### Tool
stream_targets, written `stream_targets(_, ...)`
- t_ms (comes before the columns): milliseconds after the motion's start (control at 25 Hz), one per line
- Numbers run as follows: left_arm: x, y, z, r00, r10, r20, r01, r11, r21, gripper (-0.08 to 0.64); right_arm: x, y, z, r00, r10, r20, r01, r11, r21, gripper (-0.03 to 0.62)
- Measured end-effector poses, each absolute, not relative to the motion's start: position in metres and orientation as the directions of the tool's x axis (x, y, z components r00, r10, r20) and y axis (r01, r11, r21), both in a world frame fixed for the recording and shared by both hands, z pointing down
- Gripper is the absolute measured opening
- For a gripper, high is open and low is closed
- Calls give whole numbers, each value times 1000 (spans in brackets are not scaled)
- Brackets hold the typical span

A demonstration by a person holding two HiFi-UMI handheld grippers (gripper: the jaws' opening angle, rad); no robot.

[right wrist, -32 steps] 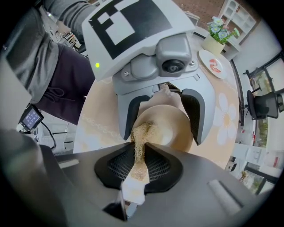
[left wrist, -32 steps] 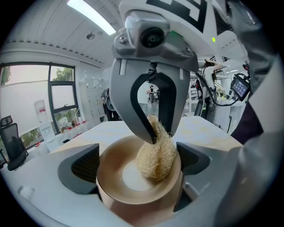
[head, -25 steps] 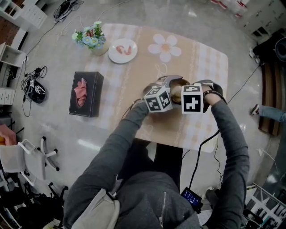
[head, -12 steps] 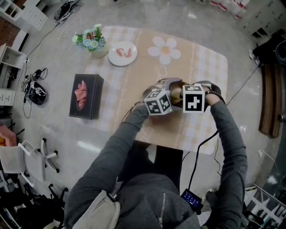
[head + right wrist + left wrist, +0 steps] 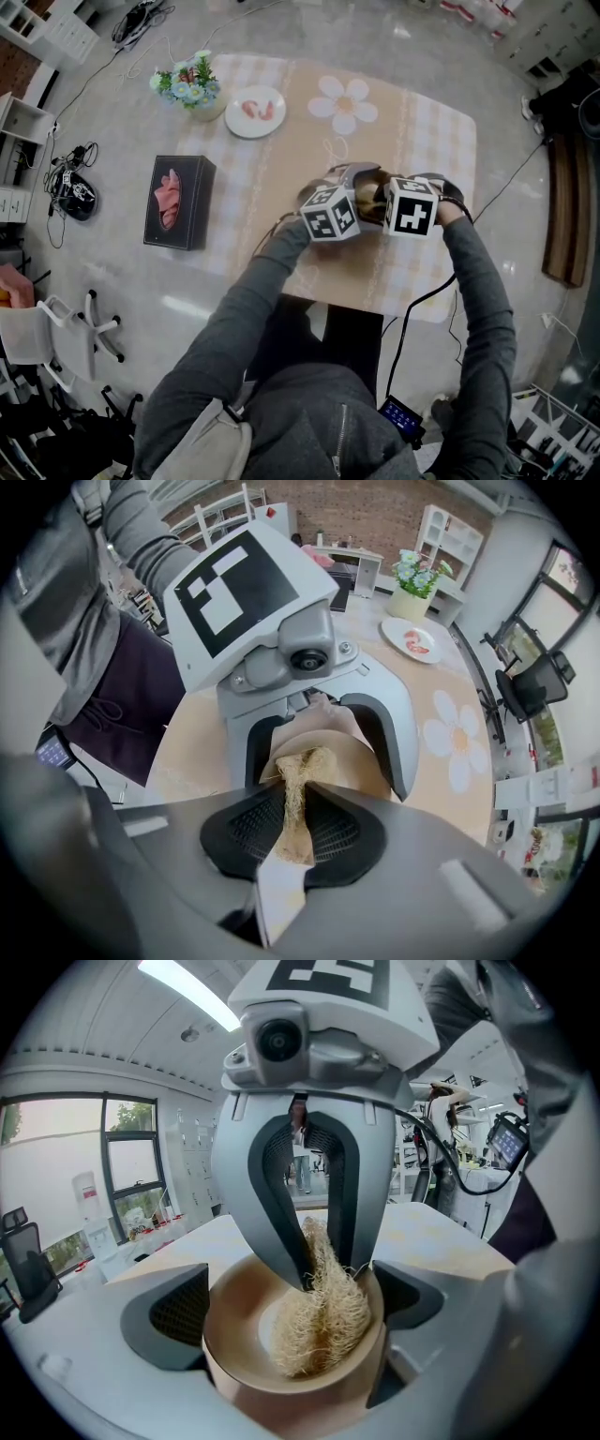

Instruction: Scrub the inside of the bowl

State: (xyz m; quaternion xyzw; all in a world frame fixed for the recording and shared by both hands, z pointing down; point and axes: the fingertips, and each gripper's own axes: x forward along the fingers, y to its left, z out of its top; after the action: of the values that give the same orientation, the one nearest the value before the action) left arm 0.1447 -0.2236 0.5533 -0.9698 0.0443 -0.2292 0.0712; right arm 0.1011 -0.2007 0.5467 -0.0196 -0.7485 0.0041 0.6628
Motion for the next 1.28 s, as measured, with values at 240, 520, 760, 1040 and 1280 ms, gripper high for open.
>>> stream_targets(240, 144, -224, 554, 890, -119, 440, -55, -986, -154, 543, 97, -206, 546, -175, -21, 984, -27, 1000, 17, 57)
stream_targets(520, 144, -224, 554, 891, -119, 438, -56, -986, -155, 543, 93, -214, 543, -216, -95, 972, -92, 993, 77, 55)
stream_targets(760, 145, -224, 553, 892, -118, 437, -56, -987, -153, 543, 91, -222, 542, -236, -167, 957, -148, 980, 135, 55)
stream_targets(1040, 145, -224, 553, 892, -119, 437, -56, -987, -154, 543, 90, -229, 542, -260, -234, 937, -201, 962, 185, 54)
stream_targets(1280, 144, -224, 554, 892, -117, 438, -55, -987, -151, 543, 87, -237, 542, -270, -296, 916, -242, 942, 232, 54)
